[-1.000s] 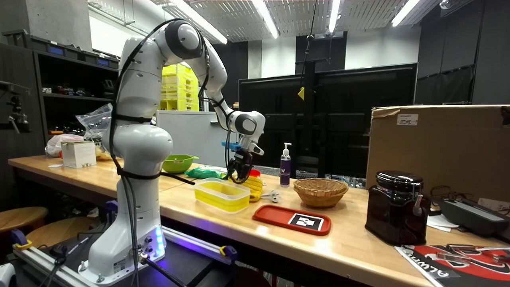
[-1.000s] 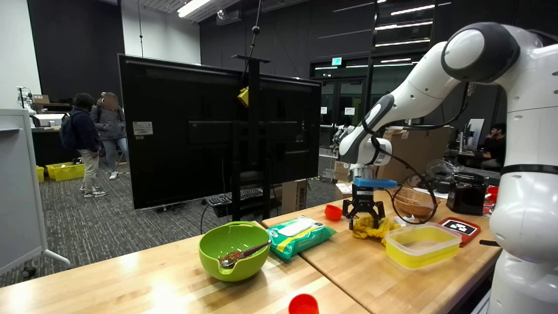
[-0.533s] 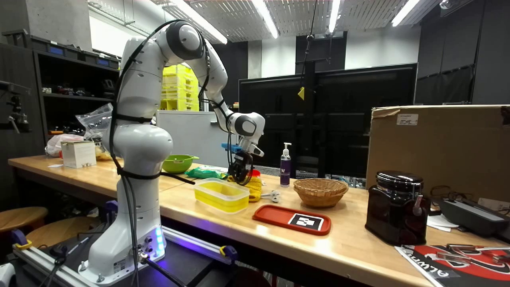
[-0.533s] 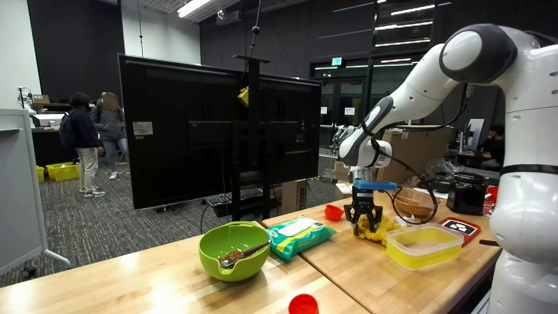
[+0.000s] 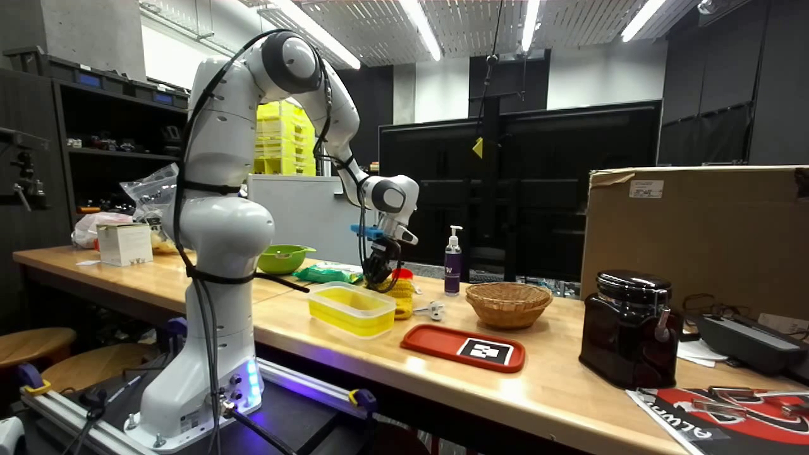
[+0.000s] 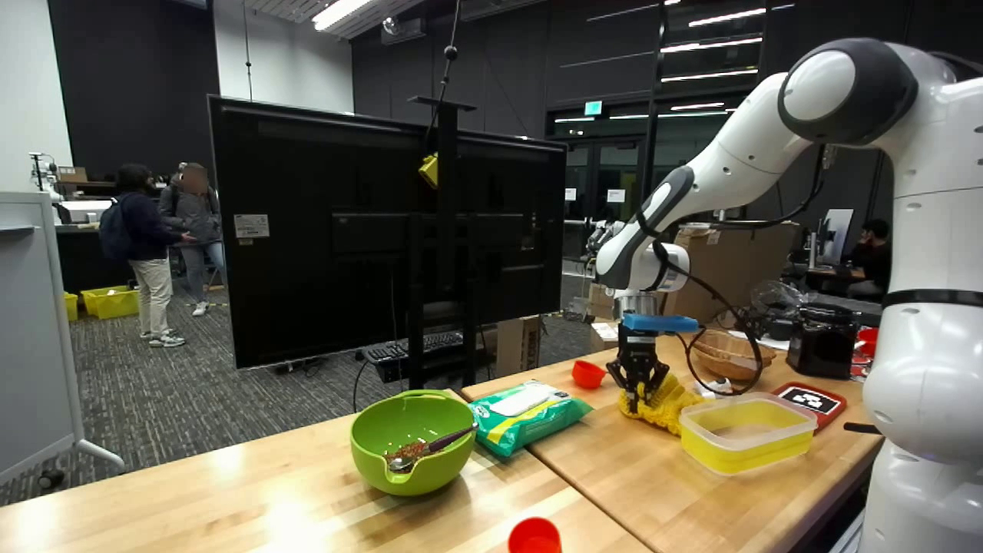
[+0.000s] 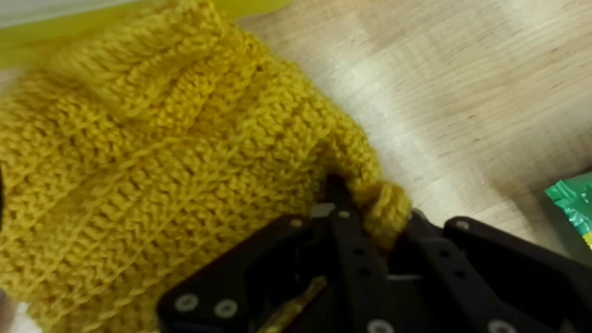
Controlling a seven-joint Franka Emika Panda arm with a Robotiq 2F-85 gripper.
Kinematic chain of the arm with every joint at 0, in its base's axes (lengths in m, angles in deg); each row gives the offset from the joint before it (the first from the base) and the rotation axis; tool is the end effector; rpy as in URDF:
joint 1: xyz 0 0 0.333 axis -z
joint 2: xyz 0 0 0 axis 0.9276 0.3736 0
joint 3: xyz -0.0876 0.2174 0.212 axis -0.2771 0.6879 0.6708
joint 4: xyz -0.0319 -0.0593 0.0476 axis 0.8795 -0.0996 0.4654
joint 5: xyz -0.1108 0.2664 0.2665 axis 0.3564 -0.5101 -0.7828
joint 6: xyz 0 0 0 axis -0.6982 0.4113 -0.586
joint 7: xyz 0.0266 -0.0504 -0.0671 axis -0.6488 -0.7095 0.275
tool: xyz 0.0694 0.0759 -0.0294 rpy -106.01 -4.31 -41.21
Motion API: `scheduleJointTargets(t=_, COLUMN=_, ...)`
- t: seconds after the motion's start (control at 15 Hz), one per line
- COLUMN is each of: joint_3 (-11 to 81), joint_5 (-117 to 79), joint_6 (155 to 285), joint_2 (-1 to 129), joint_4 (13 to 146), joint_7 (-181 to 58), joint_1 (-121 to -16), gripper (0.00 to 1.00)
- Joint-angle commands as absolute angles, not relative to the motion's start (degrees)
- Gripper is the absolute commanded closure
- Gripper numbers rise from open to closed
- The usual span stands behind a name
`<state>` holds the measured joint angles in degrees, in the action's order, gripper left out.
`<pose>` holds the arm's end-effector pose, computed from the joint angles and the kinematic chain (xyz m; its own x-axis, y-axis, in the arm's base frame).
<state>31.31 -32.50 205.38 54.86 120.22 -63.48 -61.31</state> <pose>0.4643 -0.1100 0.2654 0.8324 -0.4278 -0.3523 -0.4770 -0.8767 -0.0624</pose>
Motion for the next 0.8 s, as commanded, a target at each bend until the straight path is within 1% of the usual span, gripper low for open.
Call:
scheduleJointTargets(t=0.0, joint_3=31.9, joint_5=-28.4, joint_6=203.9, joint_2=50.6, joint_4=120.4, joint_7=-65.3, joint_1=-62.3, gripper=0.98)
scheduleJointTargets(t=0.07, joint_3=32.2, joint_5=-26.9, joint_6=203.2, joint_2=49.8, joint_4=119.9, joint_7=-66.1, joint_1=-62.6, gripper=1.00)
scheduleJointTargets(t=0.13, joint_3=32.4, joint_5=-25.0, joint_6=202.3, joint_2=48.8, joint_4=119.3, joint_7=-67.2, joint_1=-63.1, gripper=0.98)
scheduleJointTargets(t=0.73, joint_3=37.5, joint_5=-14.3, joint_6=188.5, joint_2=38.4, joint_4=112.4, joint_7=-79.7, joint_1=-65.9, gripper=0.98)
